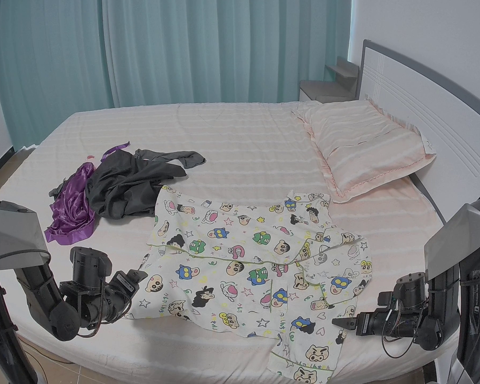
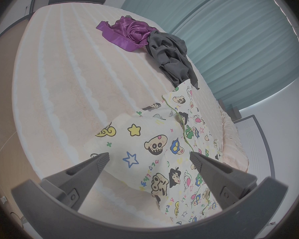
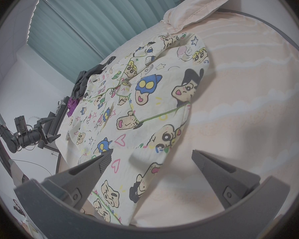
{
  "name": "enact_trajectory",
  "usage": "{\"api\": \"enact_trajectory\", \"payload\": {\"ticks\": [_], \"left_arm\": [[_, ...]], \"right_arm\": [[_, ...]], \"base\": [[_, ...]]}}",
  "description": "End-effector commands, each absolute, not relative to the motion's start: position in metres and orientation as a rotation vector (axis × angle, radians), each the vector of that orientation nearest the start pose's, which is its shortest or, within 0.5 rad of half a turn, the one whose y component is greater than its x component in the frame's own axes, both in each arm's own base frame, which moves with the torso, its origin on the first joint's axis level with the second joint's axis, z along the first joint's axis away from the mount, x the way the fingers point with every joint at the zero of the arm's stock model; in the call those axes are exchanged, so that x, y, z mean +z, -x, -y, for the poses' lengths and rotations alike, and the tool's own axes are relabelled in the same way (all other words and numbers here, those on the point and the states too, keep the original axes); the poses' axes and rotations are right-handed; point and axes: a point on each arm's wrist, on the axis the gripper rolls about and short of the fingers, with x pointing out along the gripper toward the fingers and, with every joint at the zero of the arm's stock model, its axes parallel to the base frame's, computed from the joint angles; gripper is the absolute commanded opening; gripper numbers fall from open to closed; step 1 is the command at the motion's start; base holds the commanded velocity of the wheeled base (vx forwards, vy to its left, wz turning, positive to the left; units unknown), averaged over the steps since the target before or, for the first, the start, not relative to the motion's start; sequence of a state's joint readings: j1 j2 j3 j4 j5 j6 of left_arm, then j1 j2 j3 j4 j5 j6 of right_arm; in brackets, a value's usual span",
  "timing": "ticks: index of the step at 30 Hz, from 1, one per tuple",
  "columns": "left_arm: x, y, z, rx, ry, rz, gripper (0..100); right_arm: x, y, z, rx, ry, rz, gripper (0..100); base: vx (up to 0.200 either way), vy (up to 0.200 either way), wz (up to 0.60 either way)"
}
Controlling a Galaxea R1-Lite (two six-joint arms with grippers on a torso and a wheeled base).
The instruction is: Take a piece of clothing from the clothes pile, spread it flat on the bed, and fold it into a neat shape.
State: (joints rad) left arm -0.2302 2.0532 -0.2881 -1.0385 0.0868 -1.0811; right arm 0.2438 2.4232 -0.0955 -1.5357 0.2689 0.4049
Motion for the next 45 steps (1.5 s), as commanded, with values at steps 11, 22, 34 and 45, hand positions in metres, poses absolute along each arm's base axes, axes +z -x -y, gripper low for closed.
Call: {"api": "enact_trajectory", "payload": {"ticks": [11,22,34,45], "left_arm": [[0.008,-0.250,0.056,0.270,0.911,-0.722,100],[0.004,-0.251,0.057,0.284,0.899,-0.731,100],[0.002,-0.251,0.057,0.287,0.897,-0.735,100],[0.002,-0.250,0.057,0.288,0.895,-0.737,100]], "right_arm": [[-0.065,-0.214,-0.071,0.353,-0.353,-0.948,0],[-0.046,-0.212,-0.045,0.293,-0.326,-0.876,0],[-0.047,-0.205,-0.052,0.399,-0.336,-0.924,100],[-0.059,-0.198,-0.067,0.447,-0.316,-0.997,100]], "base": [[0.000,0.000,0.00],[0.000,0.000,0.00],[0.000,0.000,0.00],[0.000,0.000,0.00]]}}
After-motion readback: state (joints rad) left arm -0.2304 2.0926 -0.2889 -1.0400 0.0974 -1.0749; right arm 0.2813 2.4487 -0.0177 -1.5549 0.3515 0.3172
